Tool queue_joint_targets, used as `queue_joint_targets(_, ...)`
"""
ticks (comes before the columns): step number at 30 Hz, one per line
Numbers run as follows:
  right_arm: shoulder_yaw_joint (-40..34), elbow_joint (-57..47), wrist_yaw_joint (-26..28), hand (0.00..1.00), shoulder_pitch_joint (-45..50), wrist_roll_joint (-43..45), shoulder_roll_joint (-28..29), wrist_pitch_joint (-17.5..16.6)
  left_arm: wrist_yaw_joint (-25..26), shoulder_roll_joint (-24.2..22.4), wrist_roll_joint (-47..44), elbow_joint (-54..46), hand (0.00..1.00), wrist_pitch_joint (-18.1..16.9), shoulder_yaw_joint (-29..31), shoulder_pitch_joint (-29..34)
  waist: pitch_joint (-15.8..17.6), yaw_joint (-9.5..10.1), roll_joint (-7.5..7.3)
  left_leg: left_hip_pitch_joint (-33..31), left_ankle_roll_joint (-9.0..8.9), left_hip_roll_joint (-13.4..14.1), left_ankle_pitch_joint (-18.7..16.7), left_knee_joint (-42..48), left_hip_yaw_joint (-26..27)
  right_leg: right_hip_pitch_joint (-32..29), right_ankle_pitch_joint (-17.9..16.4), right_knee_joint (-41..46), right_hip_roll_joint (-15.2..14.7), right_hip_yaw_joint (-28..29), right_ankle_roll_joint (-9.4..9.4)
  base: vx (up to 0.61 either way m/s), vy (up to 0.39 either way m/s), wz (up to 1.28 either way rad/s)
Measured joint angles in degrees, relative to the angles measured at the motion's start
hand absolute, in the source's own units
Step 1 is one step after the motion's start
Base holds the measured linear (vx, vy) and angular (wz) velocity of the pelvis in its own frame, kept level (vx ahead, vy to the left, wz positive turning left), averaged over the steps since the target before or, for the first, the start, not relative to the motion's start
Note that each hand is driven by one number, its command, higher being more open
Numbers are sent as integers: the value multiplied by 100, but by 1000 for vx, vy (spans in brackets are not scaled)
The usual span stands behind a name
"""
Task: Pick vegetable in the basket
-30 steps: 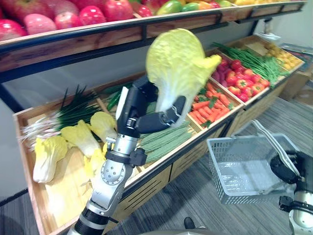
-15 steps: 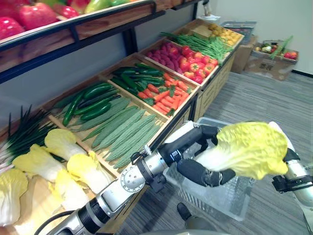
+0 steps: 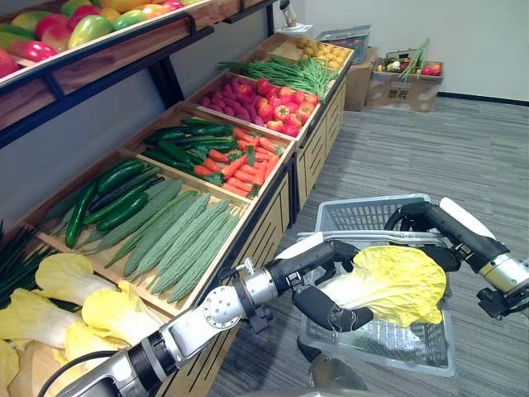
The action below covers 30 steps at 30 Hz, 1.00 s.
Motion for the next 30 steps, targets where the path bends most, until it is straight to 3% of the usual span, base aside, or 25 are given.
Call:
queue_joint_targets(7,-91,12,367,0,147,232,-1,0,201,-16,337,499,0,3,-27,3,-15,-131,23,-2,-2,-3,1,22,24,1,107,-35,5,19,-11,2,2,-2)
queue_joint_targets(22,-217,14,902,0,268,659,9,-27,459,-569,1092,1604,0,20,93,2,-18,-339,23,9,-56,9,-55,76,114,15,177,-145,-27,24,-53,7,9,-2)
queue_joint_targets(23,-217,14,949,0,268,661,18,-27,473,-626,1156,1701,100,19,93,5,-18,-354,23,12,-57,8,-57,78,121,23,195,-171,-32,20,-64,38,46,-3)
queue_joint_targets(30,-217,15,1132,0,268,655,58,-26,735,-925,1782,2172,100,19,92,83,-1,-382,-3,106,-55,-6,-61,34,136,129,223,-237,-34,9,-80,22,17,0)
